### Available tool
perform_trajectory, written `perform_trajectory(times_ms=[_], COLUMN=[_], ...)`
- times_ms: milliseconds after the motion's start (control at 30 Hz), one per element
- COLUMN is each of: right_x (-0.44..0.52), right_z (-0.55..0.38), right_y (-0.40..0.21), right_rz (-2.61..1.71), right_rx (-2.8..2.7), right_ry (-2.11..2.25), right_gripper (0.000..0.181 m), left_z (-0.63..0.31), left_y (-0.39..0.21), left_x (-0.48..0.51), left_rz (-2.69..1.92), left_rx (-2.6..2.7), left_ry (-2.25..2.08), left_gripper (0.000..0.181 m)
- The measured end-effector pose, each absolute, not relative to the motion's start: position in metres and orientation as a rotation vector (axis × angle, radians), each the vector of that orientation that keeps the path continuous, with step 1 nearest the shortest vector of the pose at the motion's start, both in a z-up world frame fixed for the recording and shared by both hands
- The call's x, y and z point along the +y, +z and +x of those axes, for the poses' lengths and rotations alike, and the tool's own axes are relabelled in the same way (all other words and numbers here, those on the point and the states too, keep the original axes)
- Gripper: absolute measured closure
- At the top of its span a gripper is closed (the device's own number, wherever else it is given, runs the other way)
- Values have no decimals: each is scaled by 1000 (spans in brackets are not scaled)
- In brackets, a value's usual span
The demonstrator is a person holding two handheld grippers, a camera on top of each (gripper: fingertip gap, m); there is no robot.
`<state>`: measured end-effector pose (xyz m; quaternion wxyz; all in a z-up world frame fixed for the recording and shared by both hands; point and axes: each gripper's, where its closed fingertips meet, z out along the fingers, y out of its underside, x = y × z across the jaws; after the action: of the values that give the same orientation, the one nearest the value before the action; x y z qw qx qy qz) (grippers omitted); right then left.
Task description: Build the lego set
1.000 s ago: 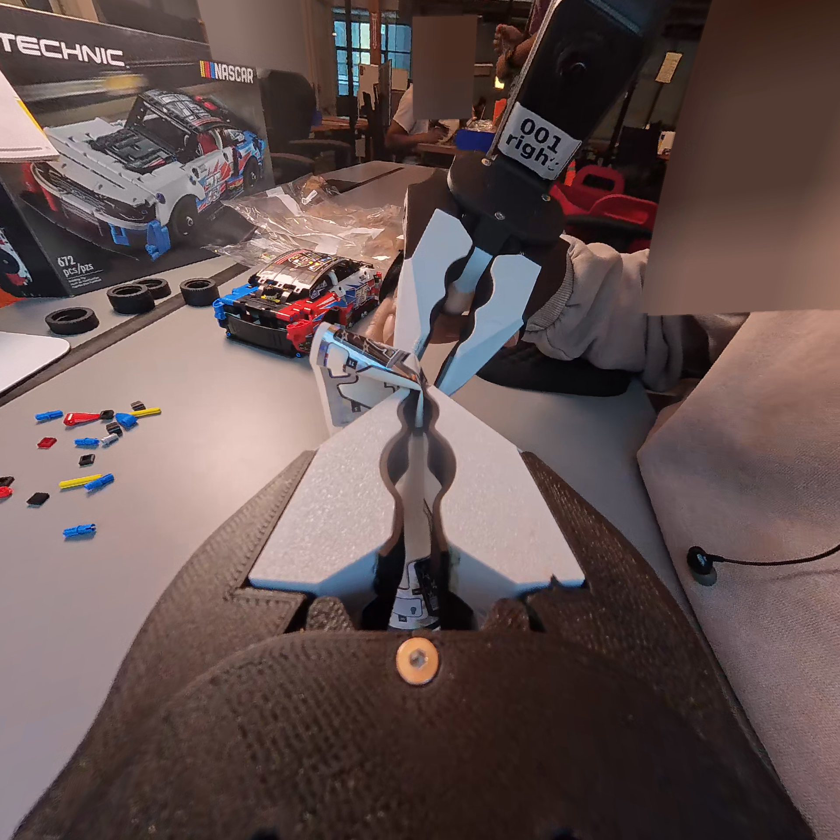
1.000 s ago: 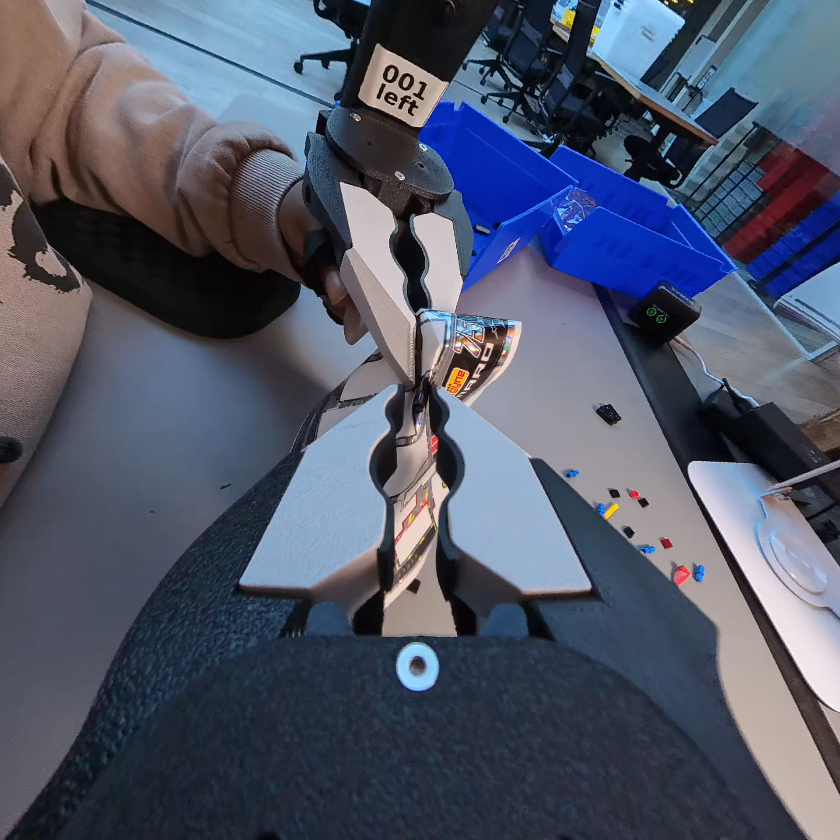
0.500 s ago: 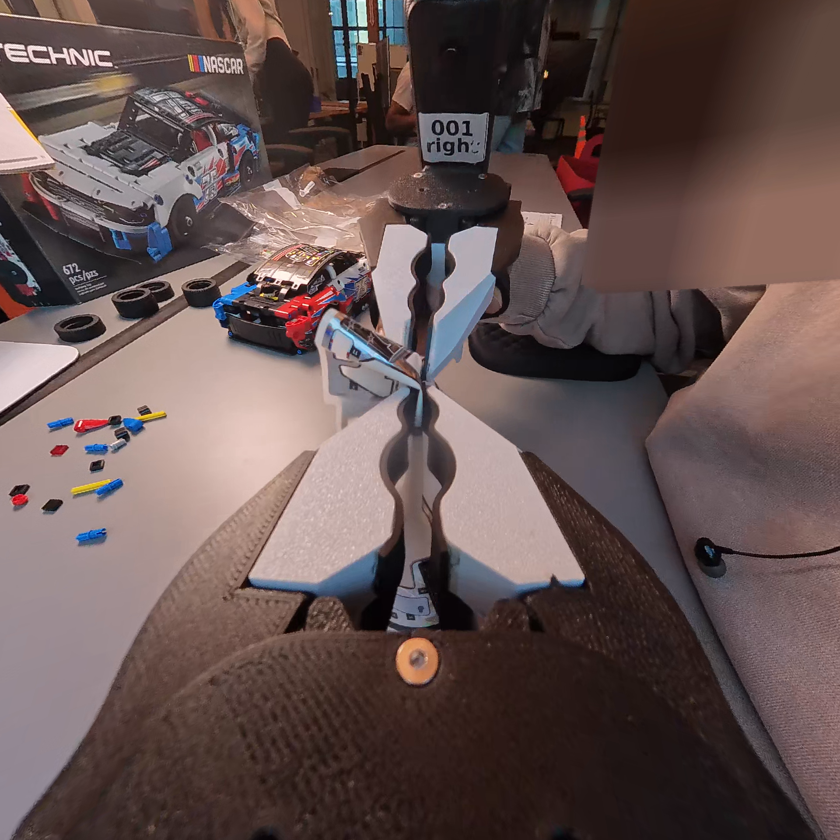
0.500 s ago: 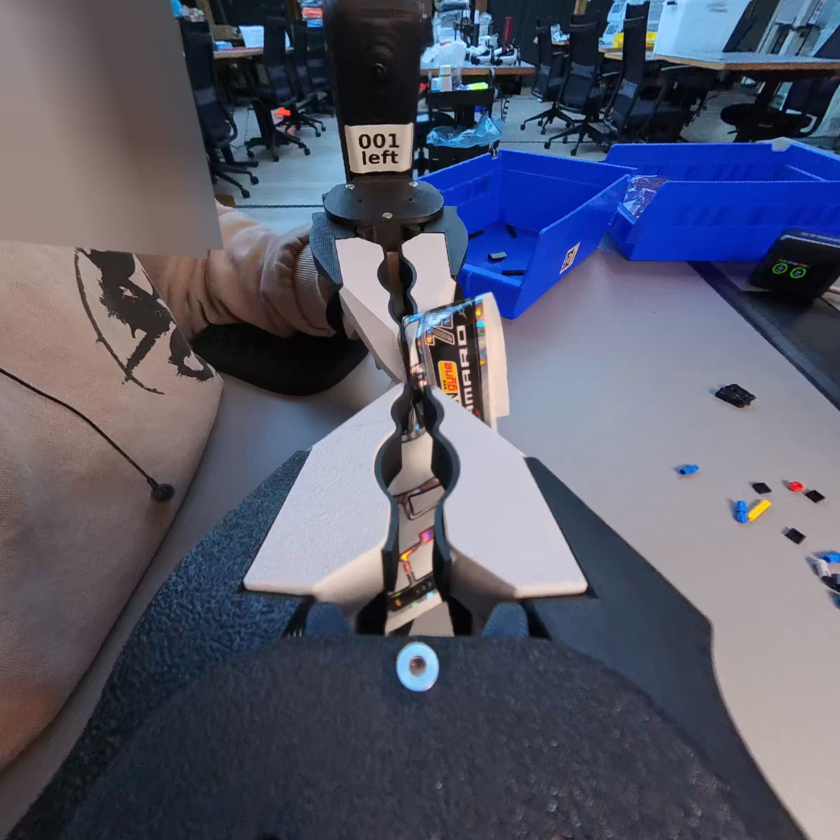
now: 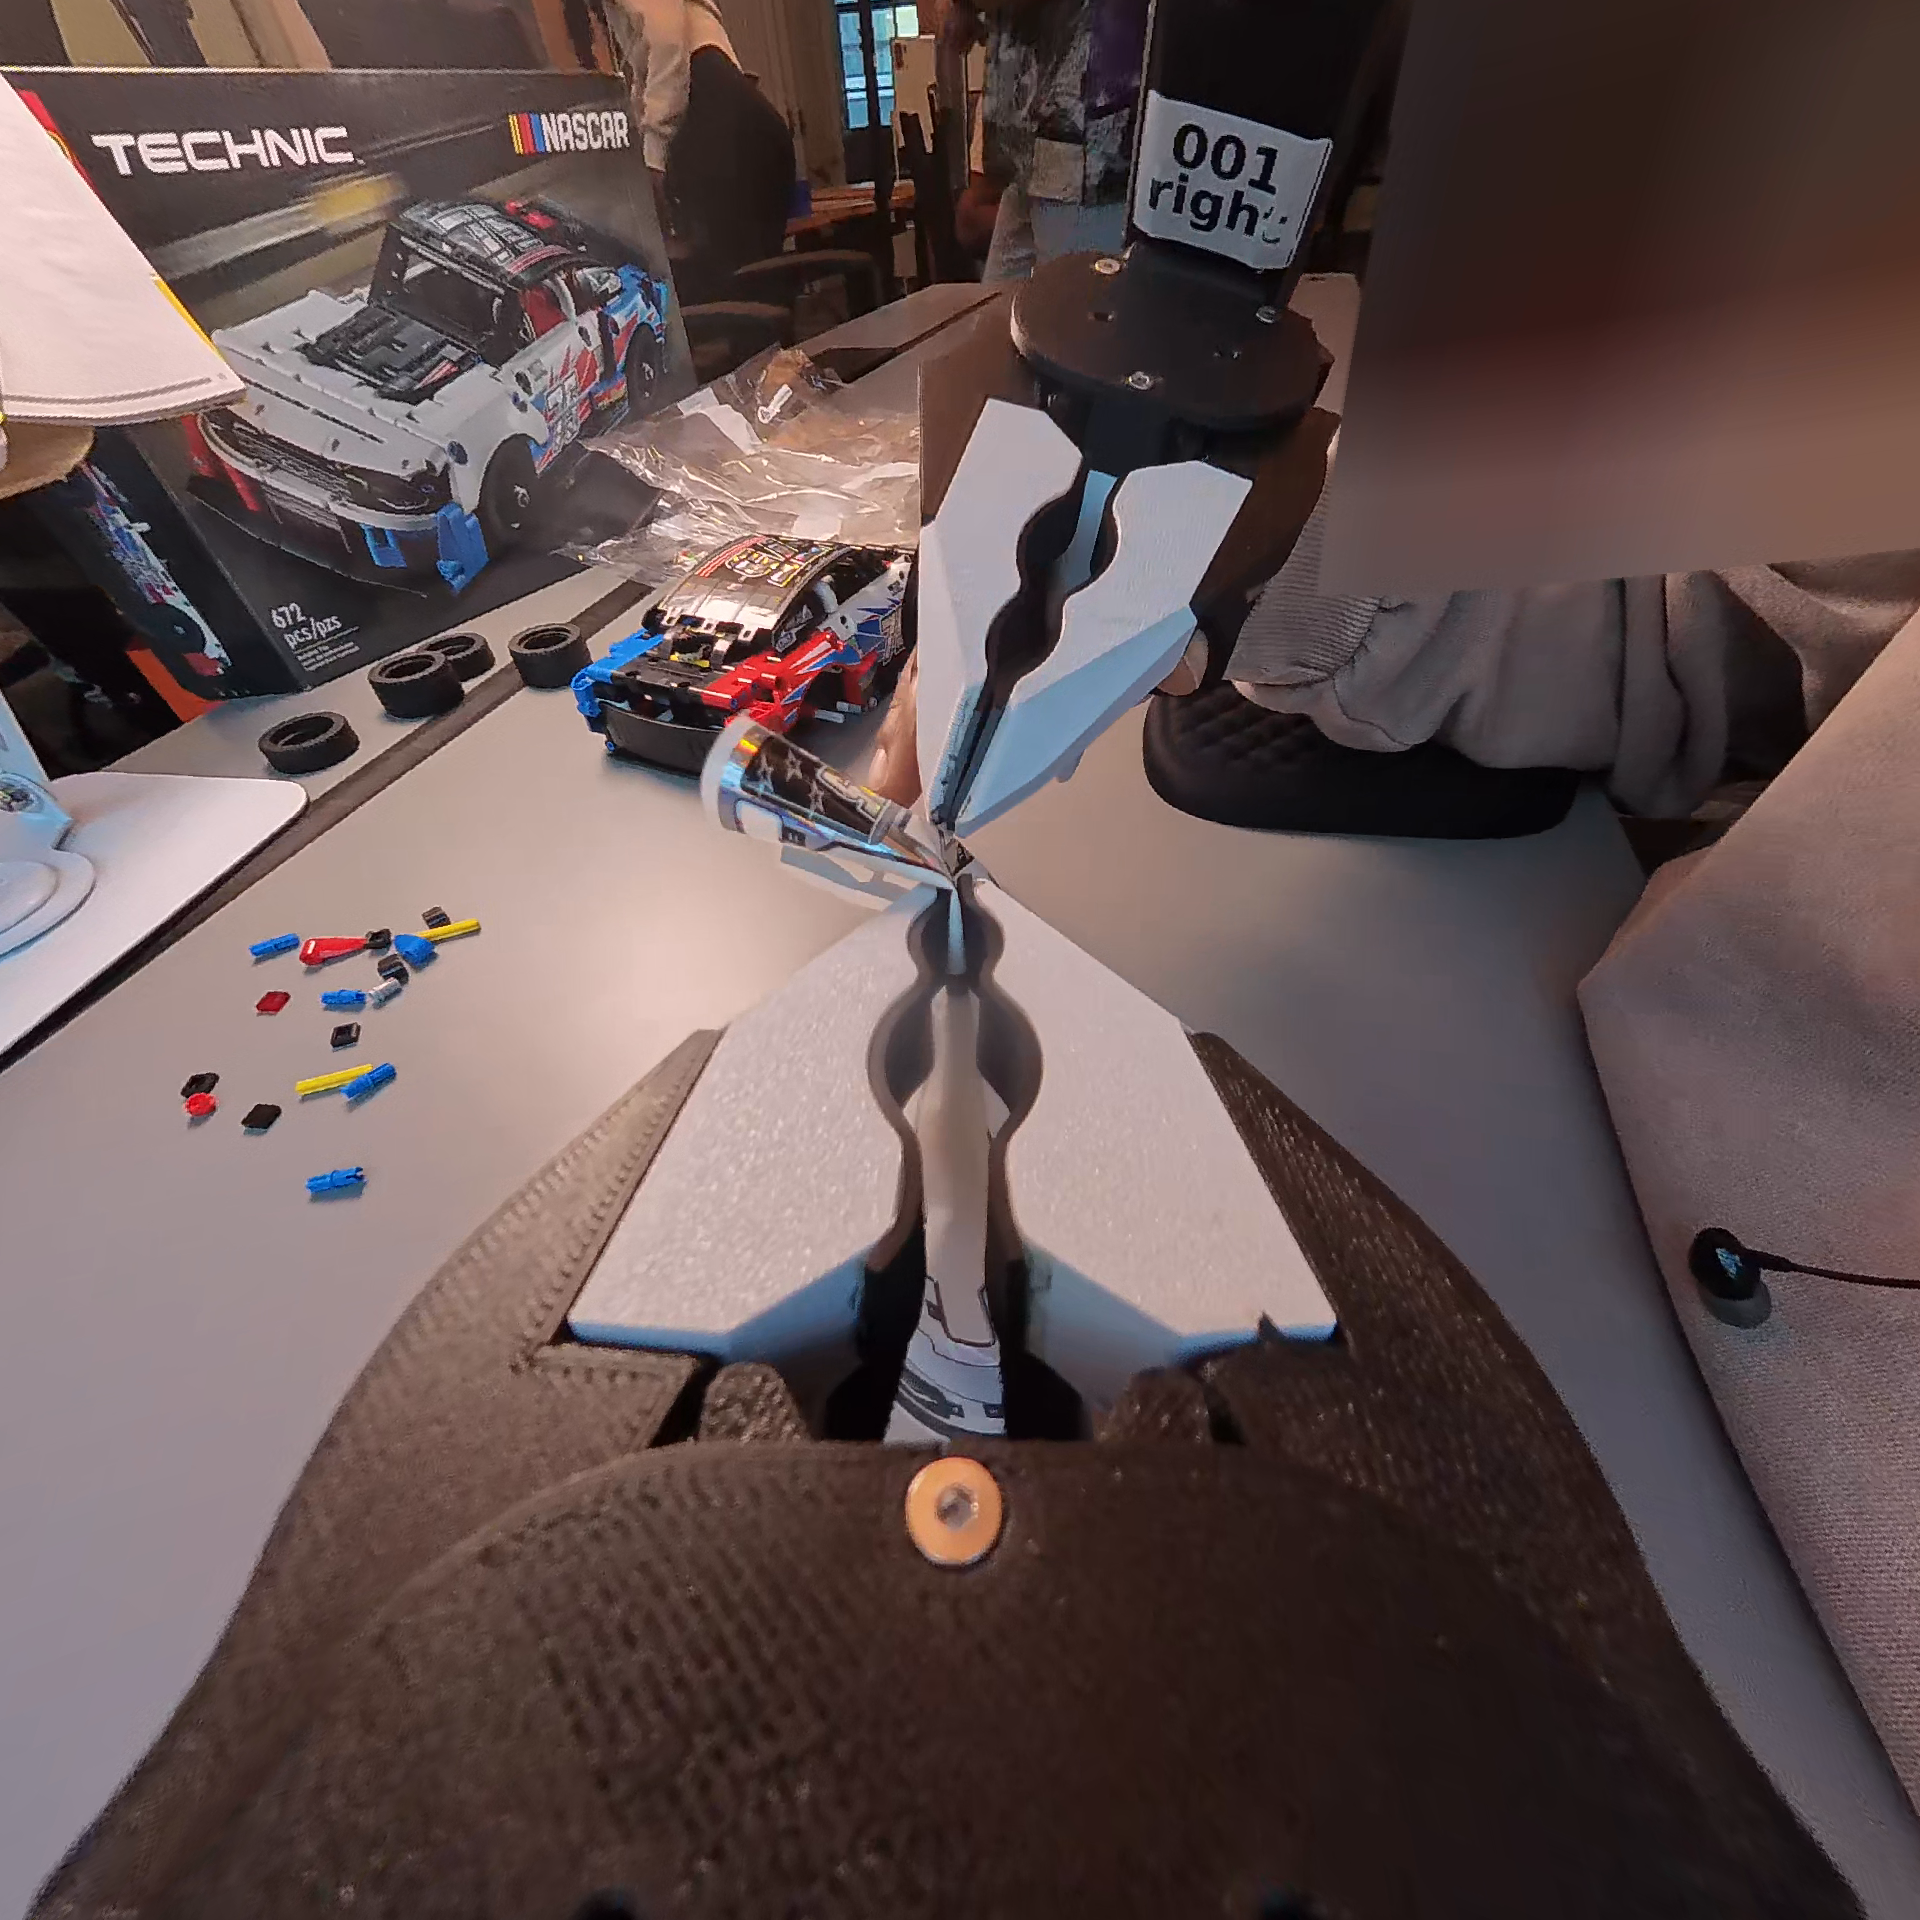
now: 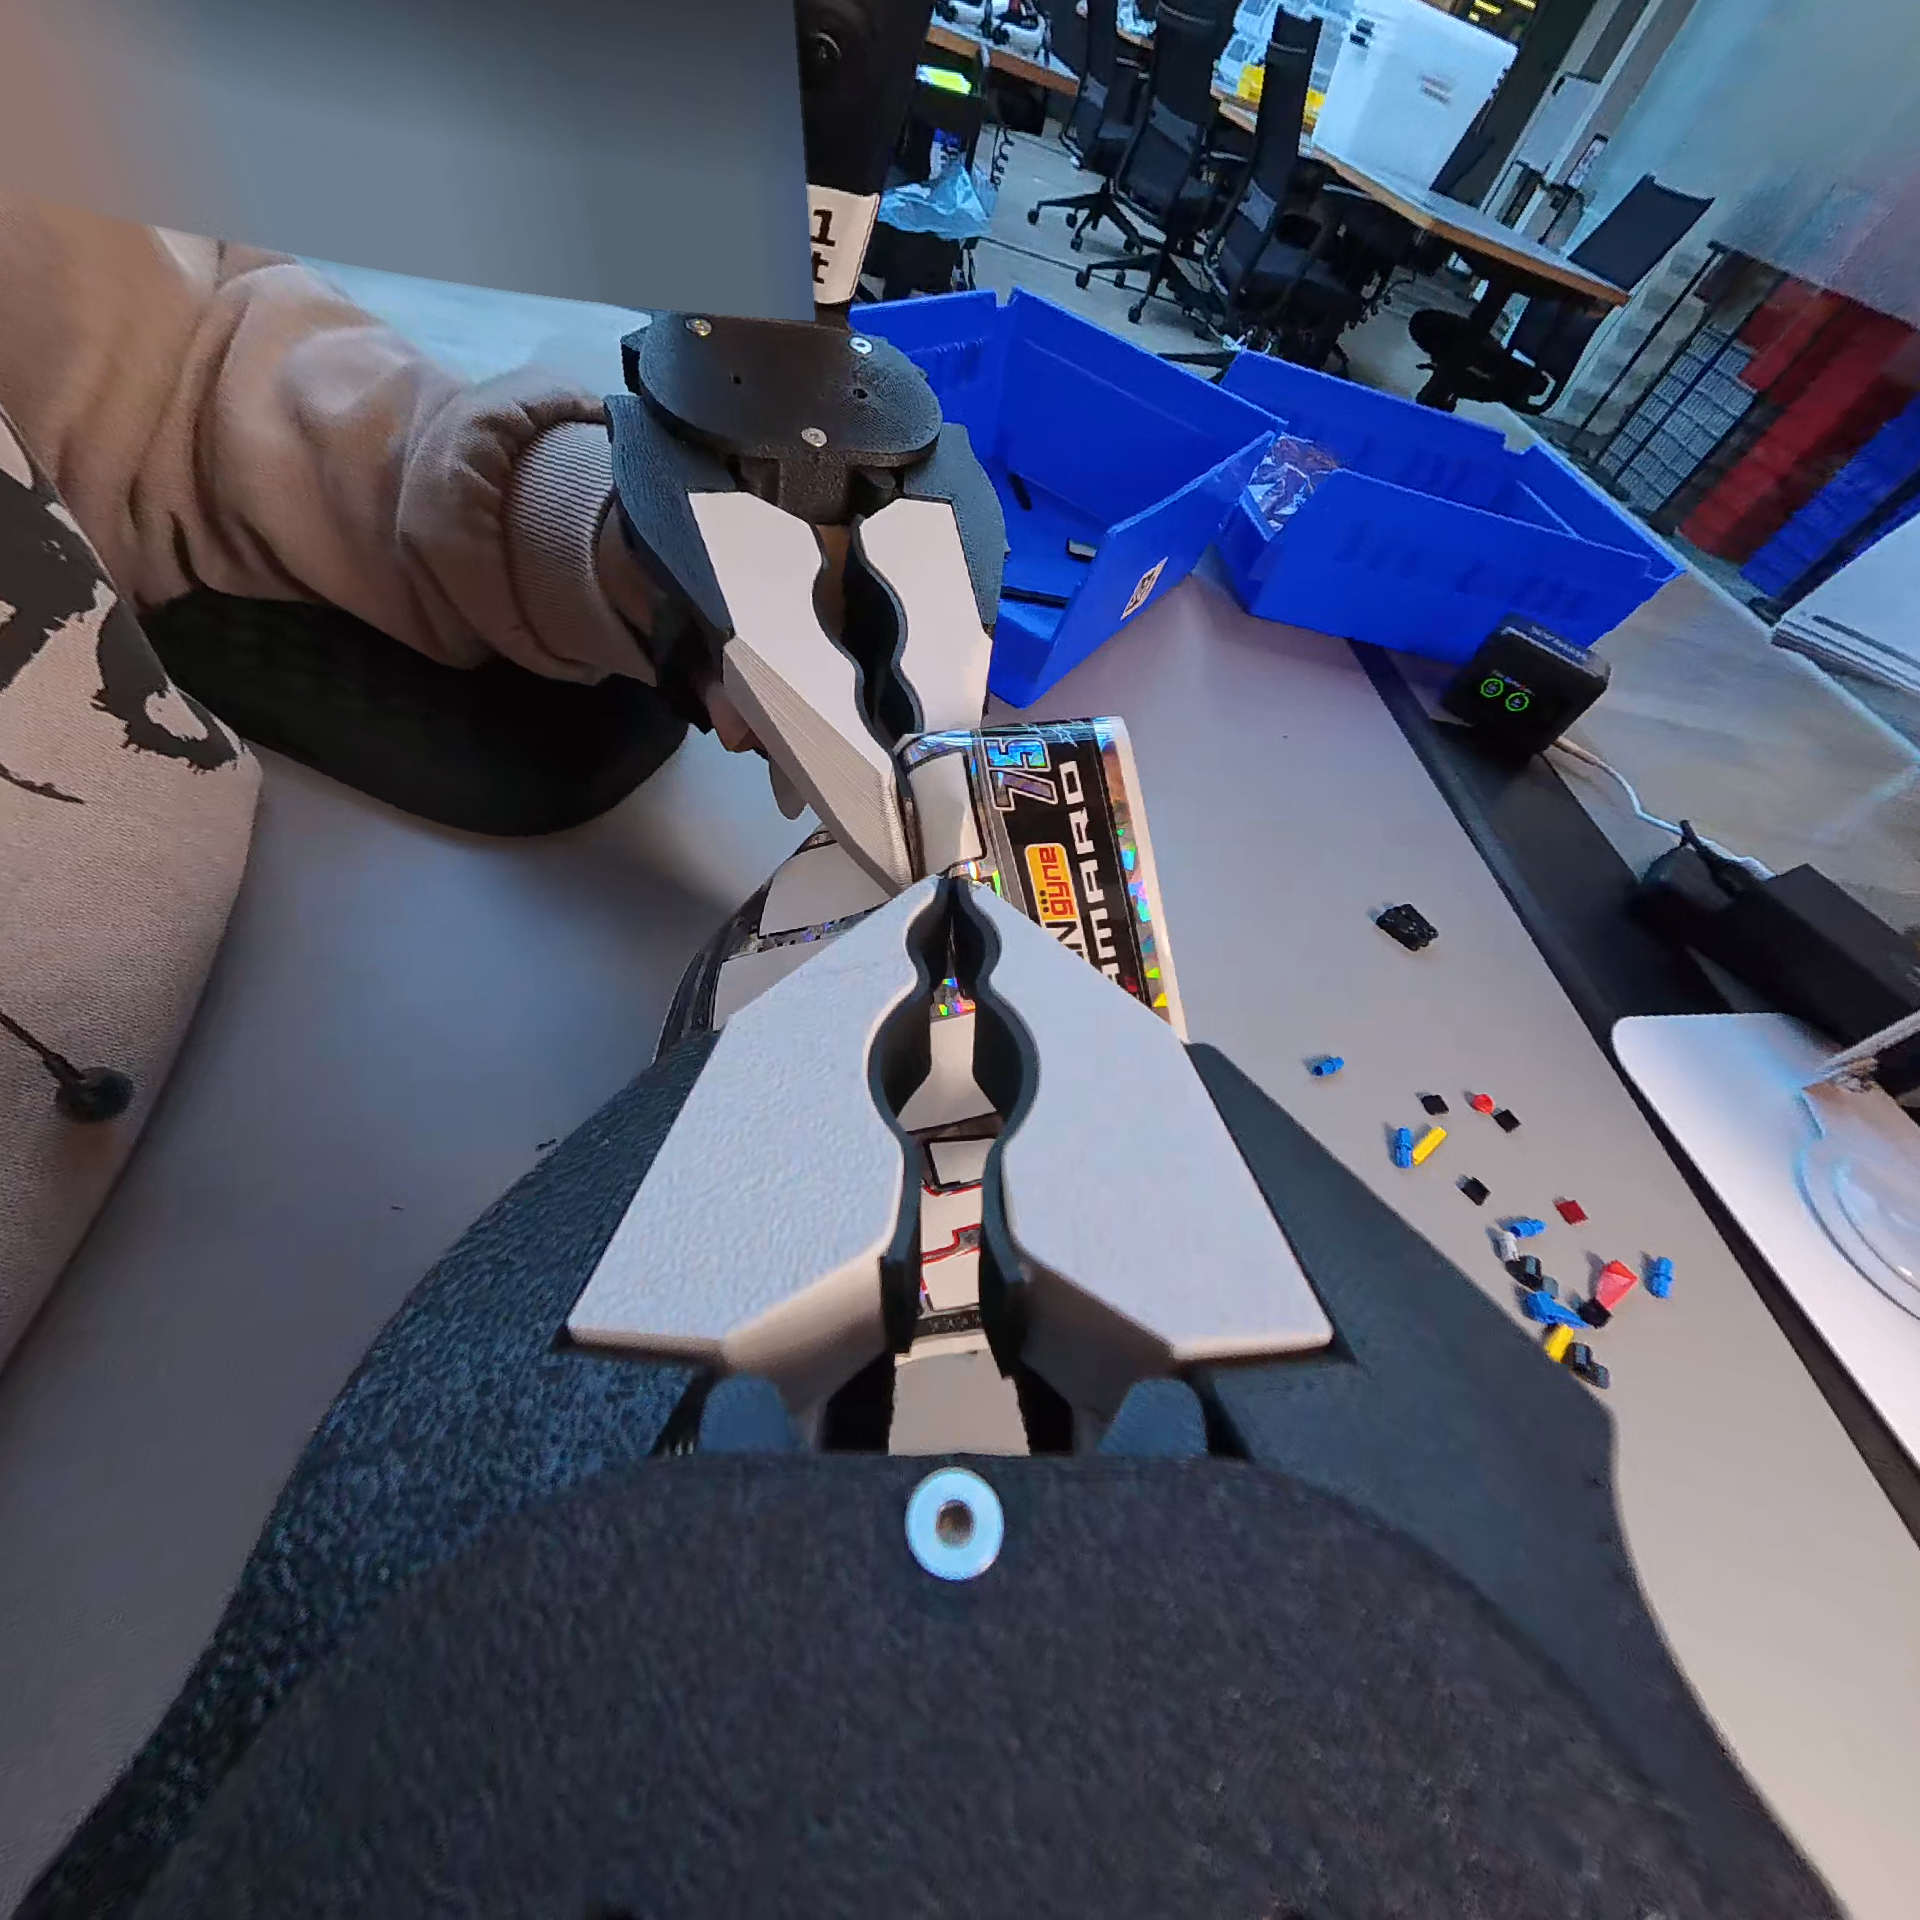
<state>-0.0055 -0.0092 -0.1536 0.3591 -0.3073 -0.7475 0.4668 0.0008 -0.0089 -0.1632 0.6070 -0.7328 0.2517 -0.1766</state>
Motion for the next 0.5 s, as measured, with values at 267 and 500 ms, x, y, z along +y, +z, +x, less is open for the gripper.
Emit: perform_trajectory(times_ms=[267, 500], right_x=[0, 9], right_z=[-3, 1], right_y=[-136, -113], right_rz=[-873, -893], right_rx=[-1835, -1698], right_ry=[1398, 1552], right_gripper=[181, 181], left_z=[-9, -26], left_y=[-152, -140], left_x=[-8, -6], left_rz=[-1647, -1593], left_rx=[509, 355], left_ry=[-431, -561], left_gripper=[181, 181])
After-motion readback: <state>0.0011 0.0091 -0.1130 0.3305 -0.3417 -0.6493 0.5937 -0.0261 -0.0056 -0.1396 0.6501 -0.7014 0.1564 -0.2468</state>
